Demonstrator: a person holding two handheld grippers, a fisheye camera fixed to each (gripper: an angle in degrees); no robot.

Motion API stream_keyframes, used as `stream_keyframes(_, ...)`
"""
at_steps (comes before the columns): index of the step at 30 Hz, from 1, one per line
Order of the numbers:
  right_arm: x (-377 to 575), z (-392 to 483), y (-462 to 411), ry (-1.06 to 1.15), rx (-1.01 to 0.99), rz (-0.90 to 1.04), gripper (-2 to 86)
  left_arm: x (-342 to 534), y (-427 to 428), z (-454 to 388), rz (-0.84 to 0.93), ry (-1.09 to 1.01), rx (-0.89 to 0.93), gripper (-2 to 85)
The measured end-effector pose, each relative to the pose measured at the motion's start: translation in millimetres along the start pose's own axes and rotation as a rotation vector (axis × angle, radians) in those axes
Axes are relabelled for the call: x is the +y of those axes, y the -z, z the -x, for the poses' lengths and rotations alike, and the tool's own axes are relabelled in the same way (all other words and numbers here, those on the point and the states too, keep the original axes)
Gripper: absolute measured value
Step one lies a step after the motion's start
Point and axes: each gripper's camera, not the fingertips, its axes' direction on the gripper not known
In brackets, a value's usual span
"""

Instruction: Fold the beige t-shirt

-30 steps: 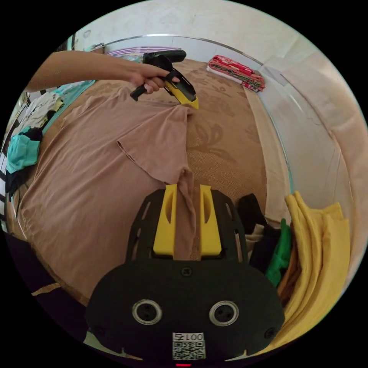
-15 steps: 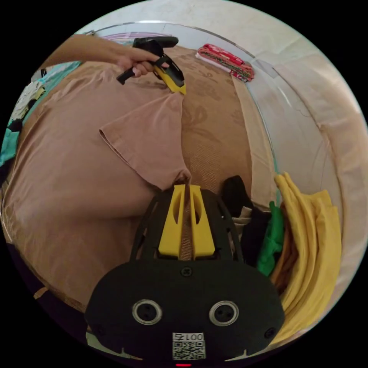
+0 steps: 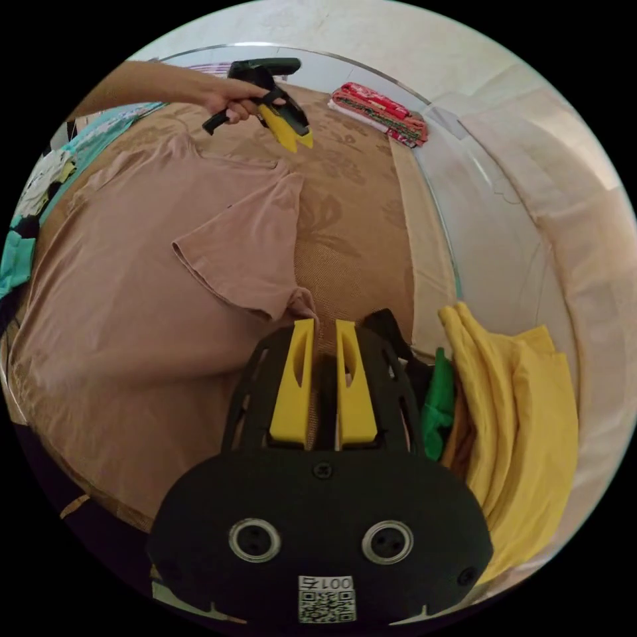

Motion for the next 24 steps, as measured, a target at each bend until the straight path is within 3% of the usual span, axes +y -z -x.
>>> stream_keyframes(6,-40.4,-35.6,37.8,0.001,0.085,-0.098,3.4,128.6,58.3,17.6,-0.089,0.133,-0.342,9.9)
stream_keyframes(9,-71.0,-54.6,41.1,0.0,-0.105,-0.13,5.3,200.2,74.0,40.3,-0.053,0.25,-0.446,10.8)
stream_keyframes(12,-117.2,-59.0,27.2,0.076,-0.242,-0.158,7.6,255.9,69.9,65.5,-0.004,0.332,-0.464,11.4)
stream_keyframes(17,-211.6,-52.2,-11.5,0.19,-0.242,-0.14,9.4,301.2,60.0,83.8,-0.076,0.343,-0.452,10.1)
stream_keyframes(21,-277.6,-40.8,-50.1,0.201,-0.346,0.025,7.1,328.5,48.1,78.7,-0.056,0.259,-0.557,2.9)
stream_keyframes(24,-297.5,-42.5,-38.4,0.15,-0.389,-0.026,3.7,349.2,46.3,78.1,-0.055,0.226,-0.564,-0.3)
